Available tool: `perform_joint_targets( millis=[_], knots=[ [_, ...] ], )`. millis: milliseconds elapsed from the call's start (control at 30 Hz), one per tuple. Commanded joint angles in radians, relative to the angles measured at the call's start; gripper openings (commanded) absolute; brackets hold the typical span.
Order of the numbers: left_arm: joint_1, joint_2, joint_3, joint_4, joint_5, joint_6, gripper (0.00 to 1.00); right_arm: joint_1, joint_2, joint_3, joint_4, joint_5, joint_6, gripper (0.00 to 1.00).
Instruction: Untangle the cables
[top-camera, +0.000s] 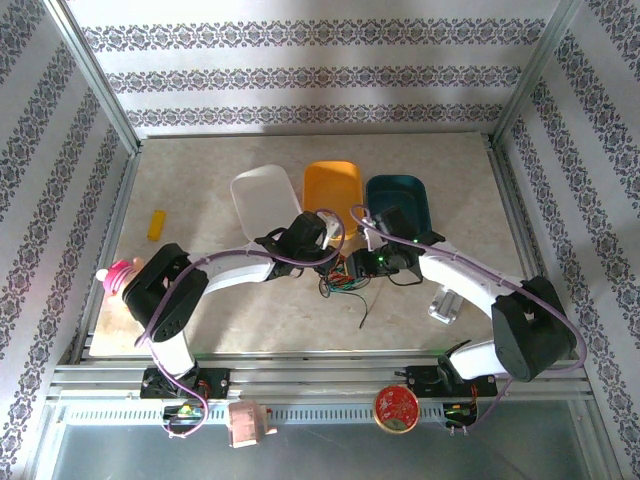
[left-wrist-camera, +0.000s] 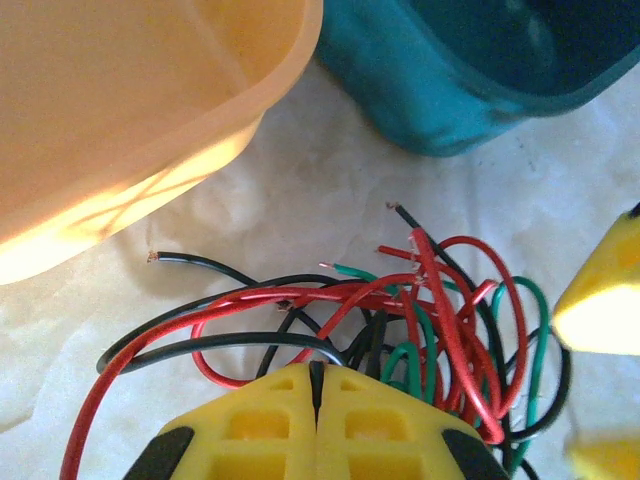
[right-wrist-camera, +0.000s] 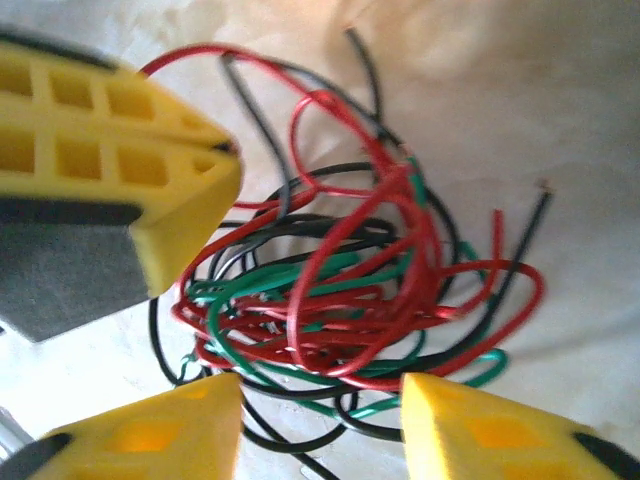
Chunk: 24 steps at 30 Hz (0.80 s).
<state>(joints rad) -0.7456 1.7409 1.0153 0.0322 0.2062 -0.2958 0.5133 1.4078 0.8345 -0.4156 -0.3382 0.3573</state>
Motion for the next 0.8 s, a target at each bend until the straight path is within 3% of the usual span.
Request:
perform_joint_targets(
  millis=[0,133,333,767],
  knots=[
    [0.009,-0.082,-0.023,0.051,0.013,-0.061,0.0,0.024,0.047,0.045,0.002,-0.007,-0.019,0.54],
    [0.009,-0.153,-0.04,0.068,0.021,-0.12,0.0,0.024,0.136,0.074,-0.01,0.001,-0.005,0.61],
    [0.01,-0.312,-0.06,0.071,0.0,-0.145,0.0,0.008,0.226,0.073,-0.035,0.009,0.018,0.62],
    [0.012,-0.66,0.007,0.047,-0.153,-0.086,0.0,-0.072,0.205,0.005,-0.017,-0.025,0.05,0.65]
  ],
)
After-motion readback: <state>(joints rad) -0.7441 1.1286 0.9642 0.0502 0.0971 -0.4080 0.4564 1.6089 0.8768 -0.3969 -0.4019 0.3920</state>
